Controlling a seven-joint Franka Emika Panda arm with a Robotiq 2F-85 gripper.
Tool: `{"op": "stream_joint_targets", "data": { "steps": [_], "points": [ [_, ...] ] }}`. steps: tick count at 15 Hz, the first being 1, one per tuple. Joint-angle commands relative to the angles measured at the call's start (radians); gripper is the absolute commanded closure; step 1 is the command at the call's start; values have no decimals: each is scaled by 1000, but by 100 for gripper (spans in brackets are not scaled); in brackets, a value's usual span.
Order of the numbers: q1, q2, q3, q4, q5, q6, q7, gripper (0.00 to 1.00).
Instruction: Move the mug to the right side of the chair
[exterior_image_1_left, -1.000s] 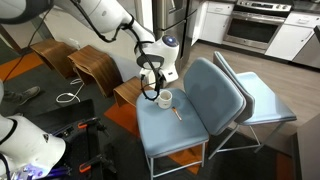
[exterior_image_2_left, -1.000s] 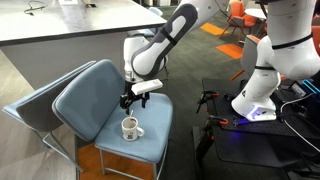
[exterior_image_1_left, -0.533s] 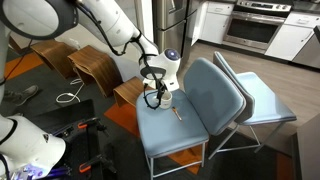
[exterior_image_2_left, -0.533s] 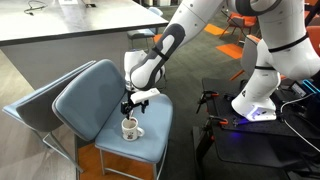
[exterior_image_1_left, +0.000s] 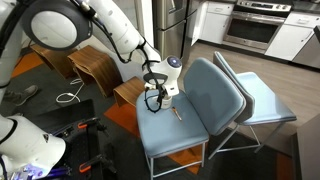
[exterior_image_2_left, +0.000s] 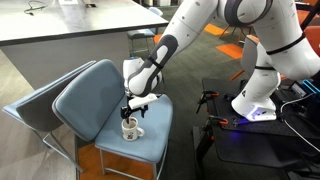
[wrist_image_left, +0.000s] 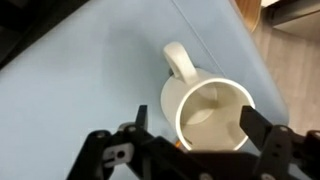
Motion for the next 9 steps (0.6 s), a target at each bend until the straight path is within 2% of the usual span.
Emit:
{"op": "stream_joint_targets", "data": {
  "steps": [1,4,8,9],
  "points": [
    [-2,35,-7,52,20,-27,35,3],
    [-14,60,-2,73,30,-32,40,6],
    [-24,78,-2,76,39,-35,39,14],
    [-25,81,-2,76,39,-35,38,34]
  ]
}}
